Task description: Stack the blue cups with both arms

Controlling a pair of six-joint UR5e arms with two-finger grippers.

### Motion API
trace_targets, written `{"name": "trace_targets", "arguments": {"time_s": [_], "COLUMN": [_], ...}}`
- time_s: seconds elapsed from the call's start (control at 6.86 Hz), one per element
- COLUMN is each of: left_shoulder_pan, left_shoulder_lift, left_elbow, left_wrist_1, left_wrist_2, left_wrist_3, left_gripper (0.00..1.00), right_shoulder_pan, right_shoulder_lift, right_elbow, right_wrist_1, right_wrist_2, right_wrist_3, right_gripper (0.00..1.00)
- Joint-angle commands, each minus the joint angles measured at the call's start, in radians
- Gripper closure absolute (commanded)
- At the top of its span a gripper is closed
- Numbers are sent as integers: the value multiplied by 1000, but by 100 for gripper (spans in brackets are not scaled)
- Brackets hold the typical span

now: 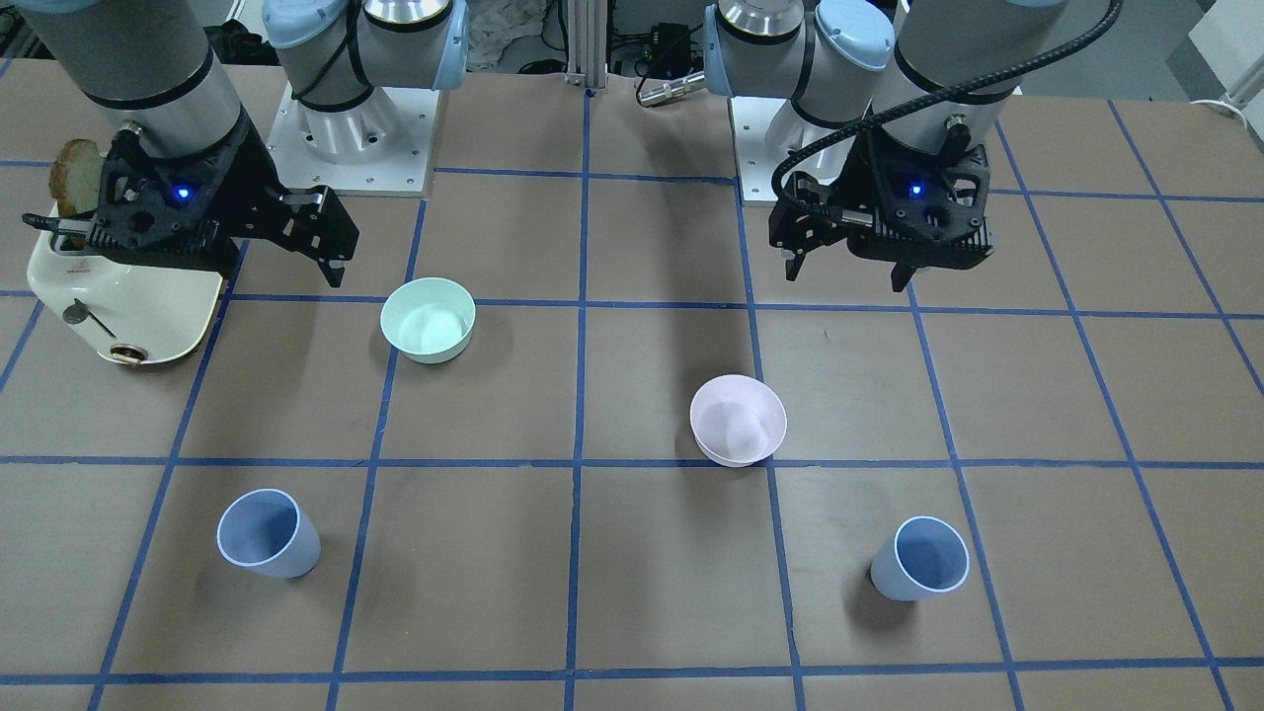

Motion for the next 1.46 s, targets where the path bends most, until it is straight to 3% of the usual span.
{"name": "trace_targets", "arguments": {"time_s": [0.0, 0.58, 0.88, 1.31], "left_shoulder_pan": [0, 0, 0, 2], "left_shoulder_lift": [2, 2, 2, 0], "left_elbow": [0, -1, -1, 0], "left_wrist_1": [0, 3, 5, 6], "left_wrist_2": [-1, 1, 1, -1], "left_wrist_3": [0, 1, 3, 3], "left_gripper": [0, 0, 0, 0], "right_shoulder_pan": [0, 0, -3, -3], "right_shoulder_lift": [2, 2, 3, 6], "right_elbow": [4, -2, 4, 7], "right_wrist_1": [0, -14, -96, -77], "right_wrist_2": [0, -1, -8, -17], "right_wrist_3": [-2, 9, 18, 8], "right_gripper": [0, 0, 0, 0]}}
